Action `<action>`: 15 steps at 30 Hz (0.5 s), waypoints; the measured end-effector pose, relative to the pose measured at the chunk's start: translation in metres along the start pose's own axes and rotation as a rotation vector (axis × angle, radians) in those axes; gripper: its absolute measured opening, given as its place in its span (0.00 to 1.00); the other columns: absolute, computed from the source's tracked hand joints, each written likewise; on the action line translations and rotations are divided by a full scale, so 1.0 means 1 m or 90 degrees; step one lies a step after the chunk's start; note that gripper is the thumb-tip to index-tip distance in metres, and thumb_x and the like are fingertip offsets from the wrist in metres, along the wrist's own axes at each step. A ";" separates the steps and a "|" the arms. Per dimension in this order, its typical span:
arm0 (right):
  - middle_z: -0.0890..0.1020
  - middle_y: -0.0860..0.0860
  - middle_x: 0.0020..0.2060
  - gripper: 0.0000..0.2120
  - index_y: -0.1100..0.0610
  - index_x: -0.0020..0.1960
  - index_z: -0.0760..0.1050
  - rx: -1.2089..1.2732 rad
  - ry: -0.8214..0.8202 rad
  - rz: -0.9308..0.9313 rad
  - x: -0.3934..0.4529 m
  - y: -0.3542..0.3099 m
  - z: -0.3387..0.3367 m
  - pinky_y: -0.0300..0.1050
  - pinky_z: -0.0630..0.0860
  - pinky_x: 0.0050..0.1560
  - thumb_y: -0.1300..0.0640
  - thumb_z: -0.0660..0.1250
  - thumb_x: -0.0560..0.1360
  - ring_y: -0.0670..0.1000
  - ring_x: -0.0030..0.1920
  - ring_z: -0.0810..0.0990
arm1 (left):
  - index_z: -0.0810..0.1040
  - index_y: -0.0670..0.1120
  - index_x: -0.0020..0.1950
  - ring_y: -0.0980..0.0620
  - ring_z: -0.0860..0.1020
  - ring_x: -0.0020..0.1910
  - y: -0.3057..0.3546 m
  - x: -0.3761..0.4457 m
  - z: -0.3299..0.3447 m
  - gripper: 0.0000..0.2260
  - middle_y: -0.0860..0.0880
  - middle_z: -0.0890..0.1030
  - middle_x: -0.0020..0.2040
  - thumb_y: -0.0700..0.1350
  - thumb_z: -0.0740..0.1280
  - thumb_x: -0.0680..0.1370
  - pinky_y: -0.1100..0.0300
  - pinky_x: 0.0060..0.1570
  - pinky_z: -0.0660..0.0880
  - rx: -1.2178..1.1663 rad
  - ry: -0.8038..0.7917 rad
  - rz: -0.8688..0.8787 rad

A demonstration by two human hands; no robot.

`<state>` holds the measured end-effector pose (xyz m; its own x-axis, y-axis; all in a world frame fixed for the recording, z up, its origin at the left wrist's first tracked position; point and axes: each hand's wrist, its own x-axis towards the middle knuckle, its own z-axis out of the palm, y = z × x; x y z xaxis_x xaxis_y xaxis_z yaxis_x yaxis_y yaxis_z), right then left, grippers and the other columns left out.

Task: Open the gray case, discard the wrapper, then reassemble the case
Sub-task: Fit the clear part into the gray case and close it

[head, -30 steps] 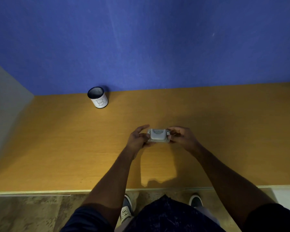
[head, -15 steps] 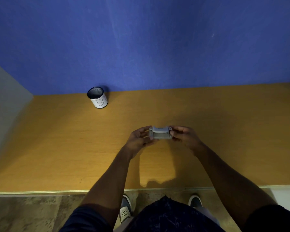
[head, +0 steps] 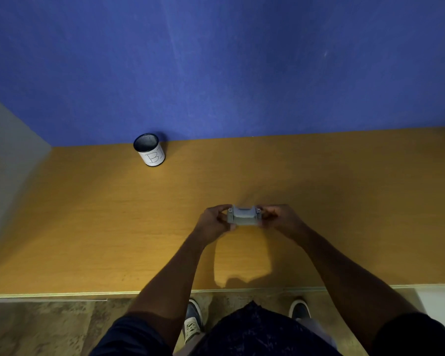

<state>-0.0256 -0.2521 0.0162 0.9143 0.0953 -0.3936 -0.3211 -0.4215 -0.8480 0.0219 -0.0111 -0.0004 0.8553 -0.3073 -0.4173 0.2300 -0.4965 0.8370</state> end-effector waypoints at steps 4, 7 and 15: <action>0.86 0.53 0.54 0.29 0.54 0.67 0.77 -0.141 0.001 -0.004 0.004 0.010 0.007 0.48 0.79 0.57 0.63 0.79 0.66 0.52 0.55 0.83 | 0.77 0.47 0.70 0.52 0.81 0.54 0.000 -0.002 0.006 0.29 0.44 0.84 0.57 0.39 0.79 0.69 0.64 0.49 0.74 0.192 0.008 0.055; 0.85 0.52 0.56 0.29 0.54 0.66 0.78 -0.240 0.003 -0.032 0.004 0.013 0.011 0.47 0.79 0.57 0.59 0.79 0.66 0.48 0.55 0.82 | 0.77 0.47 0.70 0.49 0.81 0.59 -0.006 -0.001 0.014 0.30 0.44 0.84 0.60 0.40 0.79 0.69 0.63 0.54 0.73 0.269 0.005 0.063; 0.78 0.57 0.66 0.31 0.59 0.71 0.71 -0.365 -0.015 -0.047 0.007 0.023 0.024 0.50 0.73 0.66 0.59 0.76 0.70 0.56 0.66 0.76 | 0.72 0.47 0.72 0.43 0.78 0.64 -0.019 -0.007 0.032 0.28 0.45 0.78 0.67 0.43 0.74 0.73 0.50 0.61 0.77 0.459 -0.002 0.105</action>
<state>-0.0322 -0.2396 -0.0141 0.9211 0.1603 -0.3547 -0.0658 -0.8340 -0.5478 -0.0029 -0.0255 -0.0249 0.8507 -0.4261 -0.3079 -0.2645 -0.8531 0.4497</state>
